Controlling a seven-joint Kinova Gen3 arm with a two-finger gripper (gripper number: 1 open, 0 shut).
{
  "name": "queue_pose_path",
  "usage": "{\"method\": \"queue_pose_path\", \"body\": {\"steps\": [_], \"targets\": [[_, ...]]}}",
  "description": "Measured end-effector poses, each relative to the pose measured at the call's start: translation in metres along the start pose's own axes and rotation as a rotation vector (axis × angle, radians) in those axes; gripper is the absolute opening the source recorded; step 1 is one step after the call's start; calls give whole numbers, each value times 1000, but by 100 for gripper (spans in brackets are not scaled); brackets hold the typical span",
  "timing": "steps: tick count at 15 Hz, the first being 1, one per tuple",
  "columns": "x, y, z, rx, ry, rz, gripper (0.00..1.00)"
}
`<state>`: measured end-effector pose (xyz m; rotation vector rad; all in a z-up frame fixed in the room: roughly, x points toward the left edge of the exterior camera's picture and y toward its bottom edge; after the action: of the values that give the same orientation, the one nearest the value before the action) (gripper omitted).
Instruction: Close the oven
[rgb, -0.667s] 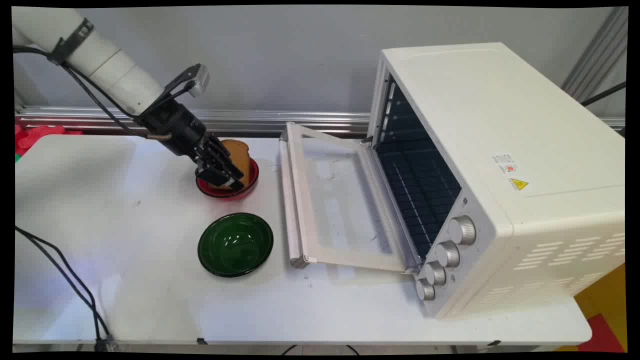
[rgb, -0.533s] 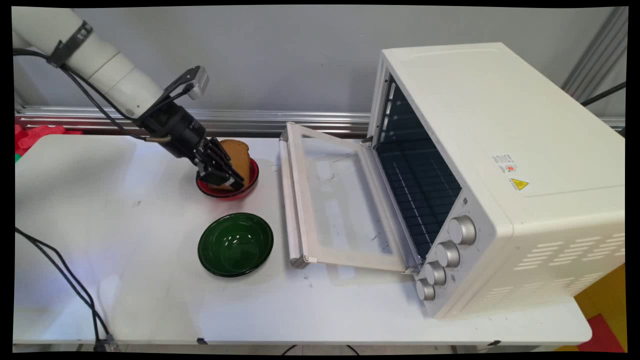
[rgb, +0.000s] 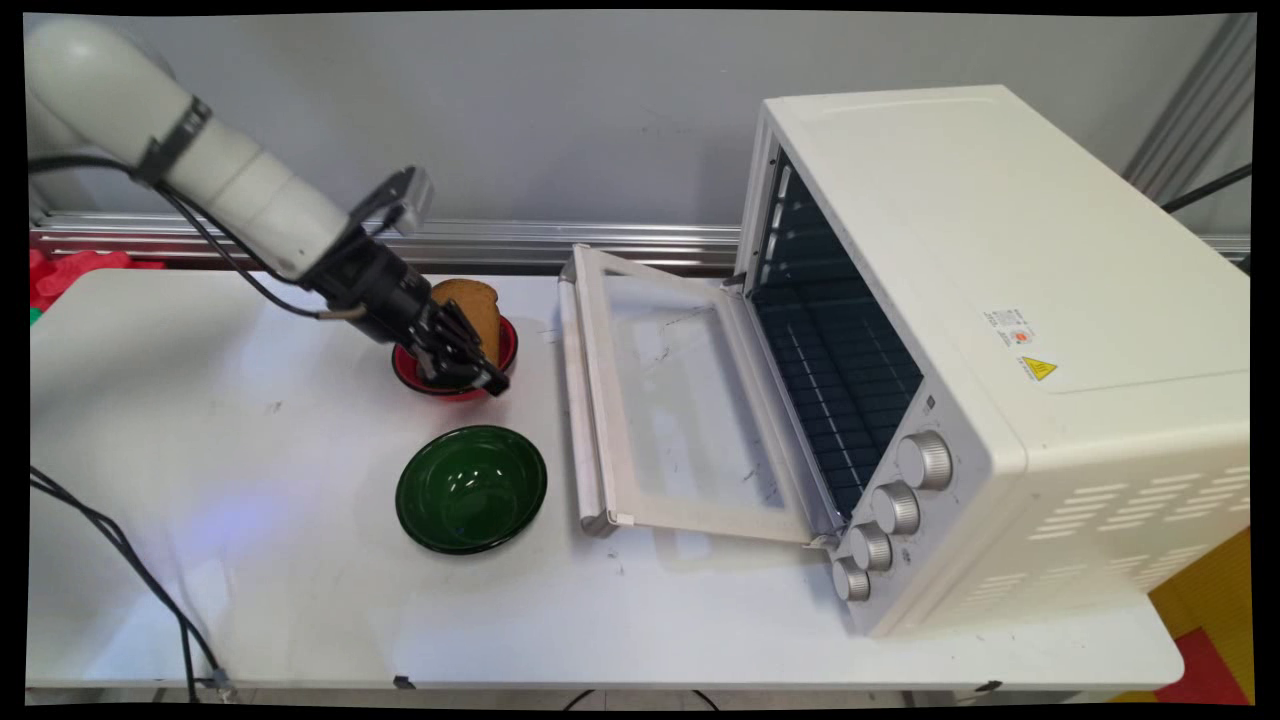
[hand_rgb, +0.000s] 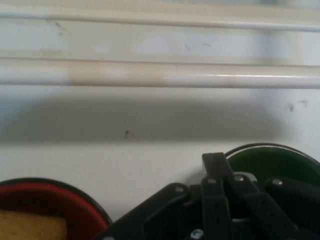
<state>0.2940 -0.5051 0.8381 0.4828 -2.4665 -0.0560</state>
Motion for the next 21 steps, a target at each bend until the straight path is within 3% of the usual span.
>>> {"method": "queue_pose_path", "body": {"steps": [11, 21], "targets": [[-7, -5, 78, 21, 86, 15, 0], [3, -17, 88, 54, 183, 12, 0]]}}
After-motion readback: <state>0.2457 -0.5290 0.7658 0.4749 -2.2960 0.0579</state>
